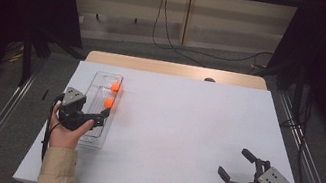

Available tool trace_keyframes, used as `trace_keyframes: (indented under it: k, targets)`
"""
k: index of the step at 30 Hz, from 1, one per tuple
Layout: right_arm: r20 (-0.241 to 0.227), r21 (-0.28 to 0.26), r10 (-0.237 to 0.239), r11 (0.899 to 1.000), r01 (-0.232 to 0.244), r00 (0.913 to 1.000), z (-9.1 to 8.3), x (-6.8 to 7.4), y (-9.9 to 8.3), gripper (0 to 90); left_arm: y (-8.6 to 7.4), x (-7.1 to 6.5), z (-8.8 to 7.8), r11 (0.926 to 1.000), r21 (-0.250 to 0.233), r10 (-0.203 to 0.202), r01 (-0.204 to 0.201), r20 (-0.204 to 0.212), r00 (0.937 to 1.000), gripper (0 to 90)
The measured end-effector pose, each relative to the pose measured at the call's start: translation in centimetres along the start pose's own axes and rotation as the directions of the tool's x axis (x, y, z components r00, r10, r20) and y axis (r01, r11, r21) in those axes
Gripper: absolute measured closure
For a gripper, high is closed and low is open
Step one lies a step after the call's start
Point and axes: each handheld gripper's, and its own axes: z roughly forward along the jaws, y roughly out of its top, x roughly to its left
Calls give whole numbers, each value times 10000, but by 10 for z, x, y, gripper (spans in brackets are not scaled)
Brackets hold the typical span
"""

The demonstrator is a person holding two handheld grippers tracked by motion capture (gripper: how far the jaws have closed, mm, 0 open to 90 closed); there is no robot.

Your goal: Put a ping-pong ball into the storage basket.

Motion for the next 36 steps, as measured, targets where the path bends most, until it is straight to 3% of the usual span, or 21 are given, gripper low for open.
trace_keyframes:
  k: [24, 36]
  targets:
    - [-34, 10, -50, 10000, 50, 10000, 0, 1, 0, 41, -11, -6, -13, 9957, -930, -27, 41, 150, 9999, 52]
    - [-27, -1, -66, 10000, 66, 10000, 0, 1, 0, 41, -20, -8, -18, 9933, -1153, 62, -45, 140, 9999, 51]
